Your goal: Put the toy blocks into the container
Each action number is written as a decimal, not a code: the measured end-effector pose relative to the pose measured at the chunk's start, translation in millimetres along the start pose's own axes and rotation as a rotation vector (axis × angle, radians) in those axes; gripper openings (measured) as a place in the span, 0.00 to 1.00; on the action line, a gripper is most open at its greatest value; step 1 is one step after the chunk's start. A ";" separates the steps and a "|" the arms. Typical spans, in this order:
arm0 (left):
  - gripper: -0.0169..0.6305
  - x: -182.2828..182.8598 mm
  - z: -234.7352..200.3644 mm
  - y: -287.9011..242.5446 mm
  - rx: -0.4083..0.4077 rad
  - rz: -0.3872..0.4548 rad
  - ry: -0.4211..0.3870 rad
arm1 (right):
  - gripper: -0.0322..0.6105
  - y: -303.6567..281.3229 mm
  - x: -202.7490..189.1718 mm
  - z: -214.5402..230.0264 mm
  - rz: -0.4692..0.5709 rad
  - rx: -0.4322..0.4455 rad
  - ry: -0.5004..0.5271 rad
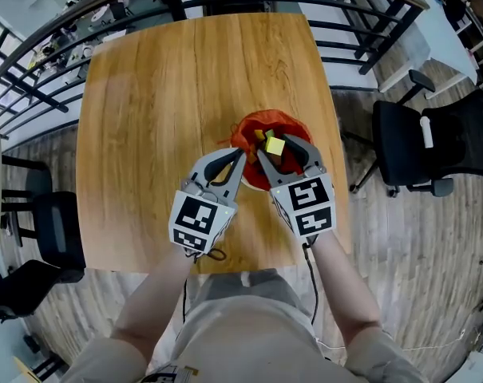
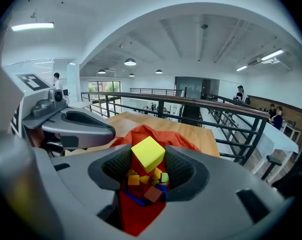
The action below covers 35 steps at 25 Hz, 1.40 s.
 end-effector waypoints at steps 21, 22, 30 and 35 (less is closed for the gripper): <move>0.05 -0.9 -2.6 5.4 -0.010 0.005 0.056 | 0.37 4.4 -8.0 6.9 0.000 -0.003 -0.042; 0.05 0.9 -2.4 7.3 -0.008 0.010 0.057 | 0.35 6.0 -7.2 6.7 0.003 -0.003 -0.038; 0.05 17.6 1.5 22.3 0.016 0.027 0.009 | 0.25 30.4 5.9 3.2 0.077 -0.012 -0.031; 0.05 33.6 5.4 36.4 0.026 0.070 -0.007 | 0.16 58.1 22.3 -0.5 0.184 -0.024 -0.042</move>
Point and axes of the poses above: the fingertips, and each gripper's own axes: y backward along the fingers, z to its right, x out of its top, the point moved 7 cm from there along y, backward along the fingers, and after that the axes turned 6 degrees about -z, right-handed, at the moved point
